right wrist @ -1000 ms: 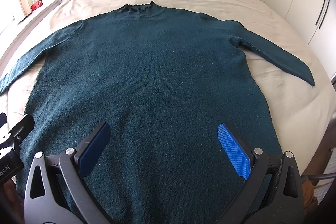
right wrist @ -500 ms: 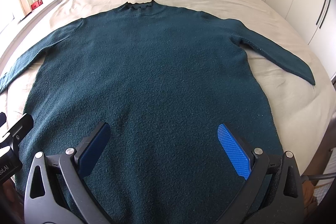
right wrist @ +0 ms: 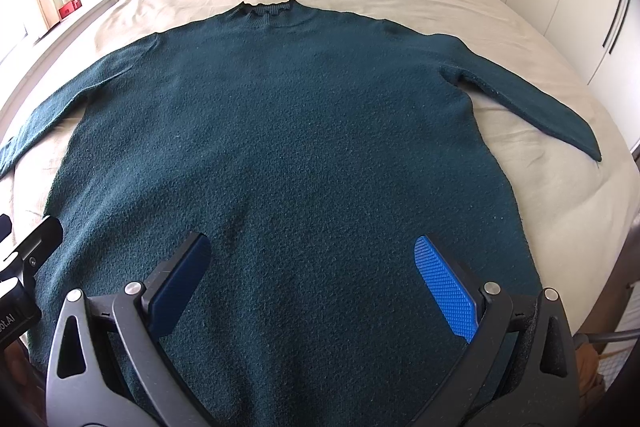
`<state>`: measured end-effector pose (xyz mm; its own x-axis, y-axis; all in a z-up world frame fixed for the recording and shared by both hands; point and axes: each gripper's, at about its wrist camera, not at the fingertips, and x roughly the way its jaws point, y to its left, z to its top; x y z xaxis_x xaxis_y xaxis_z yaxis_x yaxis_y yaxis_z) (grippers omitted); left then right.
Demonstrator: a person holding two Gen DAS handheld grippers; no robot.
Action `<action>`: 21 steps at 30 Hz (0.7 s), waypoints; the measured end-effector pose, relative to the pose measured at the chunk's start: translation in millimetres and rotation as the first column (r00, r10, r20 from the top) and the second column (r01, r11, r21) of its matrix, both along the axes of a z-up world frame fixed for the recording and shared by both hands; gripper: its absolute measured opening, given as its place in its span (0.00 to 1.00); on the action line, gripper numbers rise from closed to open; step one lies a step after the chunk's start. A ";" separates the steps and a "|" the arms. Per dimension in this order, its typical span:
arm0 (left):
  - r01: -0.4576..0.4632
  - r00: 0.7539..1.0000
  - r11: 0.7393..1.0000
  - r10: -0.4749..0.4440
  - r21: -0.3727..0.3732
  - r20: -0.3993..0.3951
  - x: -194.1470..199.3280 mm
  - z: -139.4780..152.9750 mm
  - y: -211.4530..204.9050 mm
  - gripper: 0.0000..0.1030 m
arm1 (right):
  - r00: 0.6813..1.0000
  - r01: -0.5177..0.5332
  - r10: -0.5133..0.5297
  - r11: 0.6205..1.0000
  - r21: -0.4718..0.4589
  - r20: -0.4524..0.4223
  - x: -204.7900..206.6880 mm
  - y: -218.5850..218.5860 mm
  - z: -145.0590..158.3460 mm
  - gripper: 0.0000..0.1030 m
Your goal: Fold small clothes
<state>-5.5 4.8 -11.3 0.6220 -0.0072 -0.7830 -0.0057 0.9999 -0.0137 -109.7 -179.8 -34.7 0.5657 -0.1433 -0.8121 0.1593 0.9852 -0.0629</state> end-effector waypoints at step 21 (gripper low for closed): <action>0.001 1.000 1.000 -0.001 0.000 0.000 -1.5 -5.7 4.4 1.00 | 1.000 0.000 0.000 1.000 0.005 -0.011 0.1 2.8 -6.1 1.00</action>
<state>-6.9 9.2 -17.0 0.6216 -0.0079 -0.7833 -0.0043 0.9999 -0.0135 -109.6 -177.0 -40.8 0.5568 -0.1388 -0.8190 0.1583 0.9856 -0.0595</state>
